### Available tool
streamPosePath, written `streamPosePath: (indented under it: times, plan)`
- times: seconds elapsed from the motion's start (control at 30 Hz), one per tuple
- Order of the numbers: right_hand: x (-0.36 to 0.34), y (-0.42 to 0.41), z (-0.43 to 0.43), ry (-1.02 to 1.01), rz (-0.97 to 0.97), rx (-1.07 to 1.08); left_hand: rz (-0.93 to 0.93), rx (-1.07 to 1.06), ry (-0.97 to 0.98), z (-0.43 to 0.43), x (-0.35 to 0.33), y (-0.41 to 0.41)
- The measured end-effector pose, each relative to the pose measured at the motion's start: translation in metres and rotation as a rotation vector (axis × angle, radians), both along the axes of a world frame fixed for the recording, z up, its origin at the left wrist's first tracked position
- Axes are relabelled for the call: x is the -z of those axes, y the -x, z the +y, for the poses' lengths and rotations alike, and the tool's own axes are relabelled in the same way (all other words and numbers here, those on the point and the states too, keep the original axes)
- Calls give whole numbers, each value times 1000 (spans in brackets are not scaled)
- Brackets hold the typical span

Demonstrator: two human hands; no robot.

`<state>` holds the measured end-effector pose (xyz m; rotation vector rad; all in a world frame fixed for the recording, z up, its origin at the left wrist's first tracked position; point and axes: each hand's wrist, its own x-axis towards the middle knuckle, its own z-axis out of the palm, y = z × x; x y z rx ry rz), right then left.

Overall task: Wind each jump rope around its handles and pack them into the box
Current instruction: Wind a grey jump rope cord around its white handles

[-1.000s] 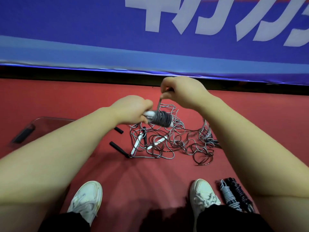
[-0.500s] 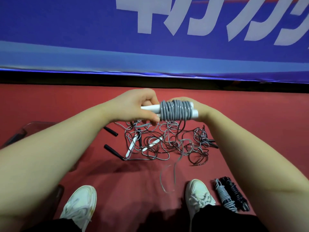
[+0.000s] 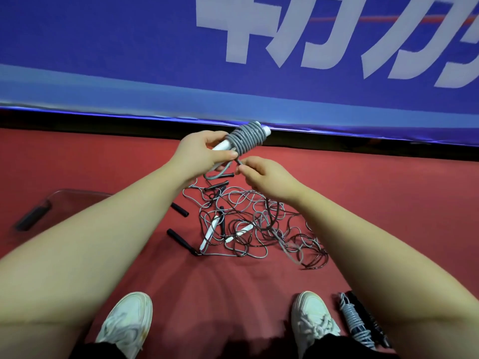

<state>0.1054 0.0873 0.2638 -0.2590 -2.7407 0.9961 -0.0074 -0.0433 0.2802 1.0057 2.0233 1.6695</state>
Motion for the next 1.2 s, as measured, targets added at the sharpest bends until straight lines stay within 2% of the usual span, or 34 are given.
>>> streamPosePath:
  times: [0.13,0.23,0.33,0.47,0.5,0.6,0.7,0.73,0.83,0.97,1.03,1.1,1.13,1.2]
  plan:
    - [-5,0,-2,-230,42,68,-37,-27,-23,0,3,1]
    - [-7,3,-9,-240,39,139,-145,-54,-62,-2,2,5]
    - [-8,11,-16,-95,14,175,-221,-43,-105,-3,0,5]
    - [-6,20,-18,299,-10,245,-276,-57,-133,-4,1,4]
    - [-5,20,-18,337,3,265,-291,-61,-148,-3,1,3]
    - [-2,21,-19,222,51,292,-374,-86,-204,0,-1,0]
    - [8,20,-26,-104,112,232,-564,-125,-292,0,-5,-2]
    - [8,20,-29,-146,135,218,-580,-135,-302,0,-5,0]
    - [-4,18,-30,-99,193,231,-426,-106,-230,-5,-1,9]
    - [-22,12,-27,26,92,227,-182,-48,-114,-7,3,13]
    - [-29,9,-28,250,12,216,-60,-46,-73,-6,2,11]
    - [-38,5,-28,516,-94,172,186,-61,39,-6,0,8]
    - [-42,3,-26,534,-146,157,318,-69,99,-7,0,6]
    - [-46,0,-25,301,-228,172,495,-61,175,-8,0,1]
